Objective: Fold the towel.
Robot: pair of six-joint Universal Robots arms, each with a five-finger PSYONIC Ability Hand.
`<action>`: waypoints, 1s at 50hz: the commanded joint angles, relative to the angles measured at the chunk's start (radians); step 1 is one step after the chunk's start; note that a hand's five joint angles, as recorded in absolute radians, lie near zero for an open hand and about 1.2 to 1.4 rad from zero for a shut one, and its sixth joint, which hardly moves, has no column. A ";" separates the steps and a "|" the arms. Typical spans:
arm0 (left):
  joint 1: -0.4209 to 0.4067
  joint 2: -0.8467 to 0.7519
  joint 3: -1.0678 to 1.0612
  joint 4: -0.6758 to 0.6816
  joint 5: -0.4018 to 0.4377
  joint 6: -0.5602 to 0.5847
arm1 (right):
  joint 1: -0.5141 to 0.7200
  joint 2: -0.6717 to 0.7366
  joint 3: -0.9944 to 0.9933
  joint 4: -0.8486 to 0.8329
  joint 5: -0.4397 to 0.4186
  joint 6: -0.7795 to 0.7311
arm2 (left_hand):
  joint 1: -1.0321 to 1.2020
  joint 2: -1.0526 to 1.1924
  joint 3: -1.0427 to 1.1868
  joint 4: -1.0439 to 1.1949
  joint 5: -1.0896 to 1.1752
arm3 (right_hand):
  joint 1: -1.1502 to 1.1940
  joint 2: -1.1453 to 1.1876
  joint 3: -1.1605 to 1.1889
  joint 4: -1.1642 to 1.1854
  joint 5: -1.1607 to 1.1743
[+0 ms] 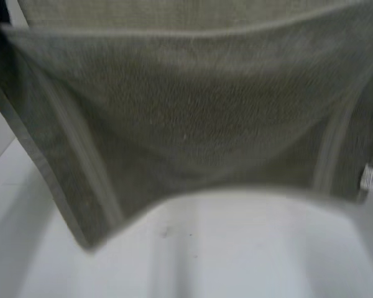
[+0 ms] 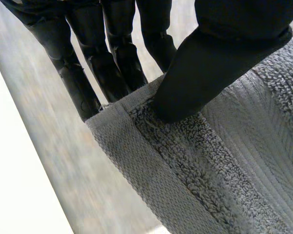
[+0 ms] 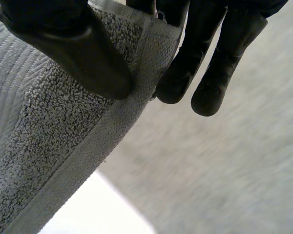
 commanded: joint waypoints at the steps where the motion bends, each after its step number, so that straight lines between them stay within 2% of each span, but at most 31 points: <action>1: -0.005 -0.306 0.026 -0.032 -0.005 0.034 | 0.133 0.203 0.003 0.090 0.102 -0.199 | 0.197 0.178 0.179 0.177 0.189 | 0.064 0.079 0.060 0.055 0.056; 2: -0.005 -0.306 0.027 -0.032 -0.005 0.035 | 0.133 0.203 0.003 0.090 0.102 -0.199 | 0.197 0.178 0.179 0.177 0.189 | 0.064 0.079 0.060 0.055 0.056; 4: -0.037 -0.429 0.097 -0.032 -0.009 0.071 | 0.195 0.298 -0.015 0.084 0.180 -0.242 | 0.197 0.178 0.179 0.177 0.189 | 0.064 0.079 0.060 0.055 0.056; 5: -0.037 -0.429 0.097 -0.032 -0.009 0.071 | 0.196 0.299 -0.016 0.084 0.181 -0.242 | 0.197 0.178 0.179 0.177 0.189 | 0.064 0.079 0.060 0.055 0.056; 6: -0.066 -0.496 0.155 -0.031 -0.014 0.087 | 0.221 0.350 -0.043 0.072 0.217 -0.257 | 0.197 0.178 0.179 0.177 0.189 | 0.064 0.079 0.060 0.055 0.056; 7: -0.066 -0.497 0.156 -0.031 -0.014 0.087 | 0.246 0.407 -0.098 0.043 0.248 -0.254 | 0.197 0.178 0.179 0.177 0.189 | 0.064 0.079 0.060 0.055 0.056; 8: -0.092 -0.550 0.225 -0.031 -0.014 0.096 | 0.246 0.407 -0.098 0.043 0.248 -0.254 | 0.197 0.178 0.179 0.177 0.189 | 0.064 0.079 0.060 0.055 0.056; 10: -0.114 -0.587 0.303 -0.029 -0.015 0.099 | 0.274 0.460 -0.172 -0.002 0.280 -0.248 | 0.197 0.178 0.179 0.177 0.189 | 0.064 0.079 0.060 0.055 0.056; 12: -0.129 -0.622 0.465 -0.019 -0.027 0.087 | 0.329 0.539 -0.351 -0.124 0.337 -0.205 | 0.197 0.178 0.179 0.177 0.189 | 0.064 0.079 0.060 0.055 0.056; 13: -0.129 -0.622 0.465 -0.018 -0.028 0.087 | 0.329 0.539 -0.351 -0.124 0.337 -0.205 | 0.197 0.178 0.179 0.177 0.189 | 0.064 0.079 0.060 0.055 0.056; 15: -0.137 -0.629 0.626 0.039 -0.057 0.050 | 0.354 0.564 -0.504 -0.303 0.368 -0.114 | 0.197 0.178 0.179 0.177 0.189 | 0.064 0.079 0.060 0.055 0.056; 16: -0.137 -0.629 0.626 0.040 -0.057 0.050 | 0.354 0.564 -0.505 -0.304 0.368 -0.113 | 0.197 0.178 0.179 0.177 0.189 | 0.064 0.079 0.060 0.055 0.056; 17: -0.138 -0.626 0.687 0.102 -0.072 0.012 | 0.360 0.561 -0.544 -0.380 0.374 -0.063 | 0.197 0.178 0.179 0.177 0.189 | 0.064 0.079 0.060 0.055 0.056; 18: -0.138 -0.626 0.688 0.103 -0.072 0.012 | 0.357 0.550 -0.563 -0.464 0.380 -0.005 | 0.197 0.178 0.179 0.177 0.189 | 0.064 0.079 0.060 0.055 0.056; 19: -0.138 -0.619 0.729 0.170 -0.089 -0.036 | 0.357 0.550 -0.563 -0.465 0.380 -0.004 | 0.197 0.178 0.179 0.177 0.189 | 0.064 0.079 0.060 0.055 0.056; 20: -0.137 -0.610 0.744 0.243 -0.106 -0.091 | 0.355 0.532 -0.563 -0.535 0.385 0.054 | 0.197 0.178 0.179 0.177 0.189 | 0.064 0.079 0.060 0.055 0.056; 24: -0.137 -0.587 0.737 0.331 -0.141 -0.168 | 0.358 0.498 -0.534 -0.618 0.382 0.139 | 0.197 0.178 0.179 0.177 0.189 | 0.064 0.079 0.060 0.055 0.056; 29: -0.134 -0.586 0.648 0.354 -0.164 -0.211 | 0.352 0.486 -0.377 -0.589 0.368 0.152 | 0.197 0.178 0.179 0.177 0.189 | 0.064 0.079 0.060 0.055 0.056; 32: -0.124 -0.586 0.519 0.354 -0.158 -0.208 | 0.351 0.486 -0.259 -0.527 0.334 0.133 | 0.197 0.178 0.179 0.177 0.189 | 0.064 0.079 0.060 0.055 0.056; 34: -0.120 -0.589 0.360 0.365 -0.144 -0.206 | 0.349 0.492 -0.197 -0.494 0.308 0.105 | 0.197 0.178 0.179 0.177 0.189 | 0.064 0.079 0.060 0.055 0.056; 35: -0.120 -0.589 0.360 0.365 -0.144 -0.206 | 0.349 0.492 -0.197 -0.494 0.308 0.105 | 0.197 0.178 0.179 0.177 0.189 | 0.064 0.079 0.060 0.055 0.056; 37: -0.117 -0.601 0.202 0.386 -0.111 -0.203 | 0.349 0.506 -0.061 -0.444 0.254 0.024 | 0.197 0.178 0.179 0.177 0.189 | 0.064 0.079 0.060 0.055 0.056; 38: -0.117 -0.601 0.202 0.386 -0.110 -0.203 | 0.349 0.506 -0.060 -0.443 0.254 0.024 | 0.197 0.178 0.179 0.177 0.189 | 0.064 0.079 0.060 0.055 0.056; 43: -0.117 -0.659 -0.010 0.477 -0.060 -0.189 | 0.348 0.535 0.254 -0.471 0.216 -0.152 | 0.197 0.178 0.179 0.177 0.189 | 0.064 0.079 0.060 0.055 0.056; 44: -0.115 -0.679 -0.074 0.510 -0.052 -0.167 | 0.348 0.535 0.254 -0.471 0.216 -0.153 | 0.197 0.178 0.179 0.177 0.189 | 0.064 0.079 0.060 0.055 0.056; 46: -0.115 -0.696 -0.128 0.538 -0.049 -0.131 | 0.343 0.555 0.377 -0.528 0.216 -0.212 | 0.197 0.178 0.179 0.177 0.189 | 0.064 0.079 0.060 0.055 0.056; 48: -0.114 -0.722 -0.223 0.580 -0.049 -0.026 | 0.343 0.558 0.432 -0.548 0.217 -0.235 | 0.197 0.178 0.179 0.177 0.189 | 0.064 0.079 0.060 0.055 0.056; 49: -0.114 -0.722 -0.223 0.580 -0.049 -0.025 | 0.343 0.558 0.432 -0.548 0.217 -0.236 | 0.197 0.178 0.179 0.177 0.189 | 0.064 0.079 0.060 0.055 0.056; 50: -0.112 -0.724 -0.260 0.584 -0.049 0.031 | 0.341 0.558 0.475 -0.563 0.223 -0.252 | 0.197 0.178 0.179 0.177 0.189 | 0.064 0.079 0.060 0.055 0.056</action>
